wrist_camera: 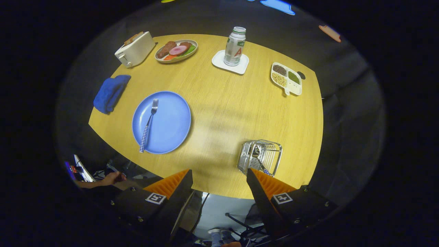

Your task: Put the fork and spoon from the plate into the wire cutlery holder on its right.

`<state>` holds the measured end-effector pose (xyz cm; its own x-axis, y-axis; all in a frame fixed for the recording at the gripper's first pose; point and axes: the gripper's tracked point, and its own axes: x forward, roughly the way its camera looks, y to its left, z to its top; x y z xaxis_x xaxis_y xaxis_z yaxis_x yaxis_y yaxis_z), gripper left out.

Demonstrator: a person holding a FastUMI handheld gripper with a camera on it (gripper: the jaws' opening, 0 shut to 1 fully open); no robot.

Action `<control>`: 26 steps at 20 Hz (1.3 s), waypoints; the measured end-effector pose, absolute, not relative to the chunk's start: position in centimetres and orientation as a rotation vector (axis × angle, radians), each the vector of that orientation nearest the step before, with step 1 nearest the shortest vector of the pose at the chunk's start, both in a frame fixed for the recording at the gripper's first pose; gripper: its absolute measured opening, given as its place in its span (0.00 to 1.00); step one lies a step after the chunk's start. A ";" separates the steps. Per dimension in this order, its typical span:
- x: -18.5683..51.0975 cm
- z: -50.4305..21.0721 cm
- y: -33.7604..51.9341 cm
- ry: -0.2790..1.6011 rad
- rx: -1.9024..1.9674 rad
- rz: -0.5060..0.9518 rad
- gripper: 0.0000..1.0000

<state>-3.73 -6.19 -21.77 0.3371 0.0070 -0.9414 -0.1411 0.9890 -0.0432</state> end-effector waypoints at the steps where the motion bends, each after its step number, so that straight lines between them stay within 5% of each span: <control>1: -3.7 -22.0 -5.5 1.228 -0.125 0.109 0.97; 26: 1.3 -27.9 10.1 1.266 -0.112 0.298 0.97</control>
<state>1.30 10.07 -27.94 0.2674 0.1587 -0.9504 -0.2813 0.9562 0.0805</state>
